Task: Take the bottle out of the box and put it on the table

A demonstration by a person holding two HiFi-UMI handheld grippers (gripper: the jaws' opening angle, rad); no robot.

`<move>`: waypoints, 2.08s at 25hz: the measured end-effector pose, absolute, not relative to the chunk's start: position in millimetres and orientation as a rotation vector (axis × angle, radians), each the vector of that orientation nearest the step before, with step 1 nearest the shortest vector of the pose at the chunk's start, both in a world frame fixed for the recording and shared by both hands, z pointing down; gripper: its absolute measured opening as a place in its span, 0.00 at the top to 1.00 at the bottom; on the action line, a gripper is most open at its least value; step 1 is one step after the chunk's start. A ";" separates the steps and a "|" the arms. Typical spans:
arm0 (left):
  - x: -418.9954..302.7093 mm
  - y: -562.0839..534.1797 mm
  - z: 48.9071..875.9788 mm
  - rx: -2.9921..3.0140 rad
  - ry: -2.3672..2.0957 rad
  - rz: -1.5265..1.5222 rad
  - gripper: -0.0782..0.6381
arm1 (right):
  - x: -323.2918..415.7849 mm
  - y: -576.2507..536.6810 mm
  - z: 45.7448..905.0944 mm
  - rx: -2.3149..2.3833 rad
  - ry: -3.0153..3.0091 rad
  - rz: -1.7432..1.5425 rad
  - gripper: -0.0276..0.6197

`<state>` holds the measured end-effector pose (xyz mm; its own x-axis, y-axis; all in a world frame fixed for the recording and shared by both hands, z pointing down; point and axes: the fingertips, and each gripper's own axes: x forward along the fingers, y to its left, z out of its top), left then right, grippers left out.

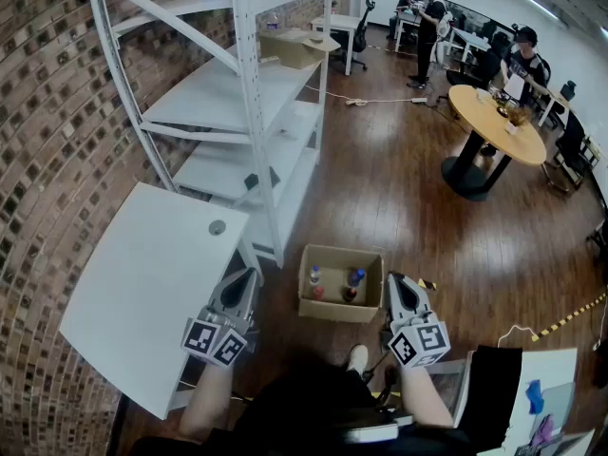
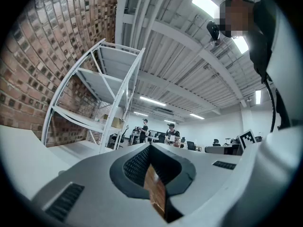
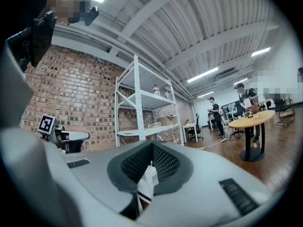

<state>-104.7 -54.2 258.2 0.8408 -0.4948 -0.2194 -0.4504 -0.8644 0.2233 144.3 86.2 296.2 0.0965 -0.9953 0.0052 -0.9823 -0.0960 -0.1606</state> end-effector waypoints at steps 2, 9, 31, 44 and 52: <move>-94.9 -54.5 258.4 2.869 -0.726 -0.397 0.90 | 151.2 85.1 292.6 -2.245 2.018 -0.163 0.95; -67.2 -55.0 261.7 2.899 -0.638 -0.350 0.90 | 165.5 86.0 296.0 -2.274 2.020 -0.179 0.95; 39.3 -139.4 244.0 2.880 -0.811 -0.370 0.90 | 267.5 -35.4 285.3 -2.123 2.143 -0.162 0.95; 82.2 -152.3 246.0 2.874 -0.874 -0.388 0.90 | 292.4 -61.4 288.3 -2.137 2.205 -0.154 0.95; 85.9 -139.2 261.9 2.894 -0.856 -0.299 0.90 | 289.2 -54.7 300.4 -2.144 2.223 -0.205 0.95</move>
<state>85.9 -139.2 261.9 0.8218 -0.5478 -0.1570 -0.5263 -0.8352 0.1593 289.2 -54.7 300.4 -0.0399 -0.9975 0.0583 -0.9914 0.0322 -0.1270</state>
